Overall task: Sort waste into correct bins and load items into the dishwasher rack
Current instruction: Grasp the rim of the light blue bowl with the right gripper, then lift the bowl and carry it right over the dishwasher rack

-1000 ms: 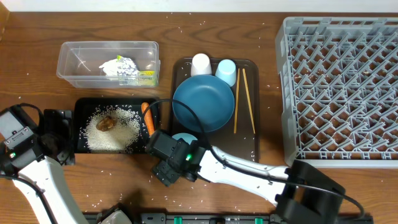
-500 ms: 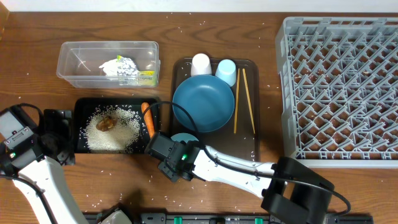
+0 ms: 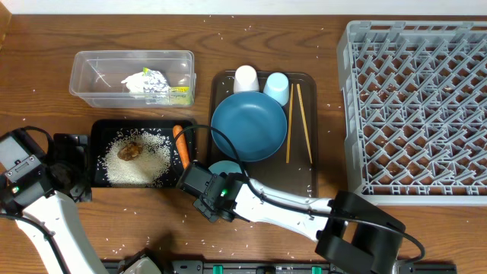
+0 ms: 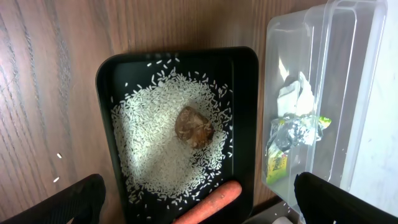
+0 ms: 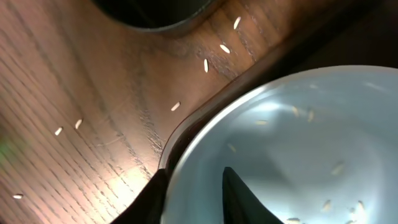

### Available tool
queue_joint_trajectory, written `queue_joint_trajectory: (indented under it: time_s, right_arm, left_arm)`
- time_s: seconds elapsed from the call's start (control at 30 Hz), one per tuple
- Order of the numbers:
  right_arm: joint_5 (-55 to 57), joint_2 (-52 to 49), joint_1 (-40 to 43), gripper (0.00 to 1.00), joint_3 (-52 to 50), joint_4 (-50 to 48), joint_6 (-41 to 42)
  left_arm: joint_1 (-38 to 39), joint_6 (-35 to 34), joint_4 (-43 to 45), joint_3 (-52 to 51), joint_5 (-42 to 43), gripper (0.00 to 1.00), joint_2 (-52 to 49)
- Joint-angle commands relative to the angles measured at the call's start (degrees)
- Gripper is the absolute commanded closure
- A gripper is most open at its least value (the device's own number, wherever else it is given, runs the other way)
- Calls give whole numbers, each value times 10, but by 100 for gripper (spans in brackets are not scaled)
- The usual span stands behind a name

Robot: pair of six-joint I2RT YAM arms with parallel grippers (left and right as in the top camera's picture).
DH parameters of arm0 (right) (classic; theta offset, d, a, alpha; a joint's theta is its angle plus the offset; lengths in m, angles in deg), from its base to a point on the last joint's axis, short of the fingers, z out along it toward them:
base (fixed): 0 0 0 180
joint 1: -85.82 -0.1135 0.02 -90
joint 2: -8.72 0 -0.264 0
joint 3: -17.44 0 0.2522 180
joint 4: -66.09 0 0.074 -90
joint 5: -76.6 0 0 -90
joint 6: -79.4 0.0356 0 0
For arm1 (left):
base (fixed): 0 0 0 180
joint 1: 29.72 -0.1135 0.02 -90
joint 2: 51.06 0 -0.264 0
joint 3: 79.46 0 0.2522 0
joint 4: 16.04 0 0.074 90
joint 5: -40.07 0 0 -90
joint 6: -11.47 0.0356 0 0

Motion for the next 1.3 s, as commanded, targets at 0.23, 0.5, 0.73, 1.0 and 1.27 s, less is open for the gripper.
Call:
queue_joint_trajectory:
  time_s: [0.23, 0.5, 0.73, 1.0, 1.27]
  right_arm:
    - [4, -8, -7, 92, 17, 1, -1]
    - [-33, 2, -7, 99, 58, 37, -1]
    - [-35, 30, -5, 99, 100, 84, 2]
    - [-73, 117, 22, 99, 111, 110, 11]
    - [-92, 269, 145, 99, 111, 170, -28]
  left_arm:
    - [-2, 9, -2, 1, -5, 2, 1]
    - [-2, 9, -2, 1, -5, 2, 1]
    - [-2, 9, -2, 1, -5, 2, 1]
    - [-2, 9, -2, 1, -5, 2, 1]
    - [-2, 9, -2, 1, -5, 2, 1]
